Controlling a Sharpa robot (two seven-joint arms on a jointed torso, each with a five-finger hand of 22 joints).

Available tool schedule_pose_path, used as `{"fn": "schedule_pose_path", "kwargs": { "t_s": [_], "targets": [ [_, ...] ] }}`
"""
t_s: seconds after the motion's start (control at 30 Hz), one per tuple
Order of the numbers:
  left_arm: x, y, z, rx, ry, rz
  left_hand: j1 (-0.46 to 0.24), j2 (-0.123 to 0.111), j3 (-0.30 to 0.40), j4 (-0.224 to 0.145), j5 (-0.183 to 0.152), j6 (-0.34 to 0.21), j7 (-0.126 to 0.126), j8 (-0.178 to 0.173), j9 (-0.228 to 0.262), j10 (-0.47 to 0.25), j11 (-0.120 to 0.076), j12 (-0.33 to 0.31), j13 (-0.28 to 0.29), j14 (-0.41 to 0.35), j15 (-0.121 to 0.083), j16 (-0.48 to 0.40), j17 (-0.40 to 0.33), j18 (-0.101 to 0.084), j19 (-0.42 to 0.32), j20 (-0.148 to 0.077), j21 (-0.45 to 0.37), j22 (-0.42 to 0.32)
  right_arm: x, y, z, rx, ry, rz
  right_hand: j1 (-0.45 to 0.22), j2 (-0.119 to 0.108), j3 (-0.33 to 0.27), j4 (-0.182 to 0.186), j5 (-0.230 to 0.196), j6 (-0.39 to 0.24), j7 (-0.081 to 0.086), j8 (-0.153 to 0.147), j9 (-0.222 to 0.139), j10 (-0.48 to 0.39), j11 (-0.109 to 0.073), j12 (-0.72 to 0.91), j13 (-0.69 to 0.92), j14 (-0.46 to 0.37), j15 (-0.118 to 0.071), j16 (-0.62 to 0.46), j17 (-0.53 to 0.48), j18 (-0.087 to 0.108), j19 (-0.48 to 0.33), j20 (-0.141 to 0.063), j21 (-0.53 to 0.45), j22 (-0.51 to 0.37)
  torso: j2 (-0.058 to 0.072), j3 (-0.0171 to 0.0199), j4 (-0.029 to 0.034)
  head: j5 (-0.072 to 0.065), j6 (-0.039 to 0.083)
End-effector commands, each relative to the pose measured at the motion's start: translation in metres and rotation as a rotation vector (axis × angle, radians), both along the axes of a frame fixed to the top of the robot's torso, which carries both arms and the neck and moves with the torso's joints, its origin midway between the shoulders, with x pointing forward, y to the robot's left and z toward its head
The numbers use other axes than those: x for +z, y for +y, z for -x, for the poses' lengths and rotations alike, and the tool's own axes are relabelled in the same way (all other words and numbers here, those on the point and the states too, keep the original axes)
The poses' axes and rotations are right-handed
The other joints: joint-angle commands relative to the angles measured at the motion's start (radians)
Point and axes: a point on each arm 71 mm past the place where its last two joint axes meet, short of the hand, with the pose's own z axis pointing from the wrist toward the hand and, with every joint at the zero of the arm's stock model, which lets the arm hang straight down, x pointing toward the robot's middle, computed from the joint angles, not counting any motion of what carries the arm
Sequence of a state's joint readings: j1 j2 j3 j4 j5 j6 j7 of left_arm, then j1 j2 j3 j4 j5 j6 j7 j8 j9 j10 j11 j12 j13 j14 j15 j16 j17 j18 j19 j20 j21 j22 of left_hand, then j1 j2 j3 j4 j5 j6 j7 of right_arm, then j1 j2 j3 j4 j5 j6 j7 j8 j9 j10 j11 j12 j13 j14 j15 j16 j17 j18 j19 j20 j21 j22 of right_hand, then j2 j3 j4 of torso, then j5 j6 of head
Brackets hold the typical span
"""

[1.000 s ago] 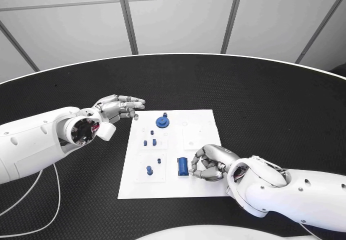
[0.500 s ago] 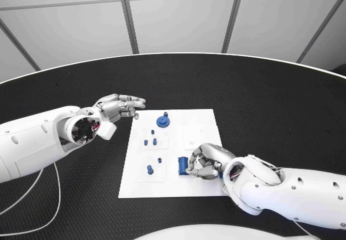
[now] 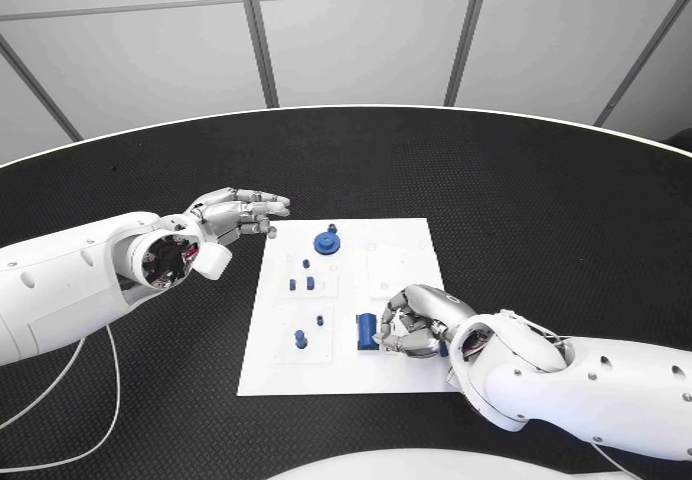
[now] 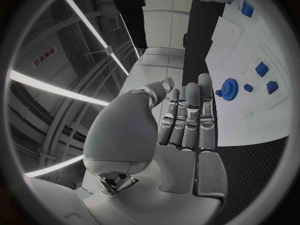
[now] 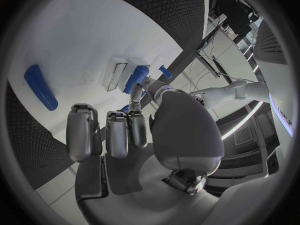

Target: Assemble the parts on the task board

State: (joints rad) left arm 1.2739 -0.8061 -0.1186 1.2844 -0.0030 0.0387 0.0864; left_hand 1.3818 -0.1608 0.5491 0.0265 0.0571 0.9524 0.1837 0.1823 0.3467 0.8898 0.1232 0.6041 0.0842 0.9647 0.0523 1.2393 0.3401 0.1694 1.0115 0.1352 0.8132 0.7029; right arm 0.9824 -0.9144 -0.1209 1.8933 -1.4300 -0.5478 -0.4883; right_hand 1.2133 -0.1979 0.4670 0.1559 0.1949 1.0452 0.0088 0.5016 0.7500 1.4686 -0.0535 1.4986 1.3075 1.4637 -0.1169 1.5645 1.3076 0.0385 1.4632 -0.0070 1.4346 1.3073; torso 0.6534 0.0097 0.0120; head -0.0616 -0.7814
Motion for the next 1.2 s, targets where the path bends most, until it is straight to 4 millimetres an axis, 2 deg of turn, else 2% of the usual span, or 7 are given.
{"fn": "schedule_pose_path", "kwargs": {
  "t_s": [0.03, 0.2, 0.37, 0.77, 0.93, 1.13, 1.2],
  "targets": [
    [0.0, 0.001, 0.0, 0.001, 0.0, 0.0, -0.007, 0.004, 0.0, 0.003, -0.003, -0.006, -0.001, -0.006, 0.002, -0.009, -0.001, 0.007, 0.001, -0.005, -0.001, 0.0, -0.001, 0.016, 0.001, 0.005, -0.006, -0.001, 0.004, -0.007, 0.003, -0.011, -0.017, -0.016, 0.005, 0.003, 0.006, 0.0, 0.005, 0.005, 0.0, -0.003, -0.002, 0.071, -0.007, -0.004, 0.215, 0.107, -0.003, 0.006, 0.263, -0.008, 0.081, -0.006, -0.003, 0.193, -0.001, 0.001, -0.0007, 0.0, 0.001],
    [0.0, 0.002, 0.0, 0.005, -0.001, -0.001, -0.007, 0.004, 0.0, 0.003, -0.003, -0.006, -0.001, -0.006, 0.002, -0.009, -0.001, 0.007, 0.001, -0.005, -0.001, 0.0, -0.001, 0.016, 0.001, 0.005, -0.006, -0.001, 0.013, -0.028, 0.01, -0.051, -0.056, -0.041, -0.012, -0.019, 0.025, 0.001, 0.014, -0.074, 0.046, -0.087, -0.041, 0.055, 0.03, -0.038, 0.195, 0.103, 0.025, -0.003, 0.242, -0.002, 0.073, 0.01, -0.041, 0.175, -0.002, 0.0019, -0.0048, -0.006, 0.004],
    [0.0, 0.004, 0.001, 0.009, -0.003, -0.001, -0.007, 0.004, 0.0, 0.003, -0.003, -0.006, -0.001, -0.006, 0.002, -0.009, -0.001, 0.007, 0.001, -0.005, -0.001, 0.0, -0.001, 0.016, 0.001, 0.005, -0.006, -0.001, 0.022, -0.061, 0.016, -0.101, -0.113, -0.011, -0.013, -0.028, 0.027, -0.005, 0.018, -0.1, 0.073, -0.144, -0.07, 0.047, 0.053, -0.053, 0.187, 0.103, 0.046, -0.004, 0.241, -0.002, 0.072, 0.027, -0.044, 0.175, -0.003, 0.0008, -0.0079, -0.017, 0.004],
    [0.0, 0.003, 0.0, 0.008, -0.003, -0.001, -0.007, 0.004, 0.0, 0.003, -0.003, -0.006, -0.001, -0.006, 0.002, -0.009, -0.001, 0.007, 0.001, -0.005, -0.001, 0.0, -0.001, 0.016, 0.001, 0.005, -0.006, -0.001, 0.021, -0.098, 0.018, -0.169, -0.137, 0.095, -0.024, -0.034, 0.018, 0.0, 0.013, -0.072, 0.072, -0.159, -0.084, 0.047, 0.055, -0.053, 0.187, 0.103, 0.049, -0.003, 0.243, -0.002, 0.073, 0.034, -0.04, 0.178, -0.006, 0.0003, -0.0165, -0.037, 0.001],
    [0.0, 0.003, 0.0, 0.005, -0.003, 0.0, -0.007, 0.004, 0.0, 0.003, -0.003, -0.006, -0.001, -0.006, 0.002, -0.009, -0.001, 0.007, 0.001, -0.005, -0.001, 0.0, -0.001, 0.016, 0.001, 0.005, -0.006, -0.001, 0.015, -0.102, 0.017, -0.183, -0.117, 0.12, -0.043, -0.035, 0.006, 0.015, 0.005, -0.062, 0.071, -0.167, -0.09, 0.049, 0.054, -0.049, 0.19, 0.103, 0.049, -0.003, 0.243, -0.002, 0.074, 0.036, -0.039, 0.178, -0.004, 0.0007, -0.014, -0.041, 0.0],
    [0.0, 0.005, 0.001, 0.008, -0.003, 0.0, -0.007, 0.004, 0.0, 0.003, -0.003, -0.006, -0.001, -0.006, 0.002, -0.009, -0.001, 0.007, 0.001, -0.005, -0.001, 0.0, -0.001, 0.016, 0.001, 0.005, -0.006, -0.001, 0.006, -0.097, 0.015, -0.182, -0.101, 0.127, -0.048, -0.034, 0.001, 0.021, 0.006, -0.056, 0.07, -0.169, -0.092, 0.049, 0.053, -0.05, 0.189, 0.103, 0.048, -0.003, 0.242, -0.001, 0.073, 0.036, -0.041, 0.178, -0.003, 0.0073, -0.0154, -0.037, -0.003],
    [0.0, 0.005, 0.001, 0.008, -0.003, 0.0, -0.007, 0.004, 0.0, 0.003, -0.003, -0.006, -0.001, -0.006, 0.002, -0.009, -0.001, 0.007, 0.001, -0.005, -0.001, 0.0, -0.001, 0.016, 0.001, 0.005, -0.006, -0.001, 0.005, -0.095, 0.015, -0.18, -0.098, 0.127, -0.048, -0.034, 0.001, 0.021, 0.006, -0.056, 0.07, -0.169, -0.092, 0.049, 0.053, -0.05, 0.189, 0.103, 0.048, -0.003, 0.242, -0.001, 0.073, 0.036, -0.041, 0.178, -0.005, 0.004, -0.0131, -0.04, -0.005]
  ]
}}
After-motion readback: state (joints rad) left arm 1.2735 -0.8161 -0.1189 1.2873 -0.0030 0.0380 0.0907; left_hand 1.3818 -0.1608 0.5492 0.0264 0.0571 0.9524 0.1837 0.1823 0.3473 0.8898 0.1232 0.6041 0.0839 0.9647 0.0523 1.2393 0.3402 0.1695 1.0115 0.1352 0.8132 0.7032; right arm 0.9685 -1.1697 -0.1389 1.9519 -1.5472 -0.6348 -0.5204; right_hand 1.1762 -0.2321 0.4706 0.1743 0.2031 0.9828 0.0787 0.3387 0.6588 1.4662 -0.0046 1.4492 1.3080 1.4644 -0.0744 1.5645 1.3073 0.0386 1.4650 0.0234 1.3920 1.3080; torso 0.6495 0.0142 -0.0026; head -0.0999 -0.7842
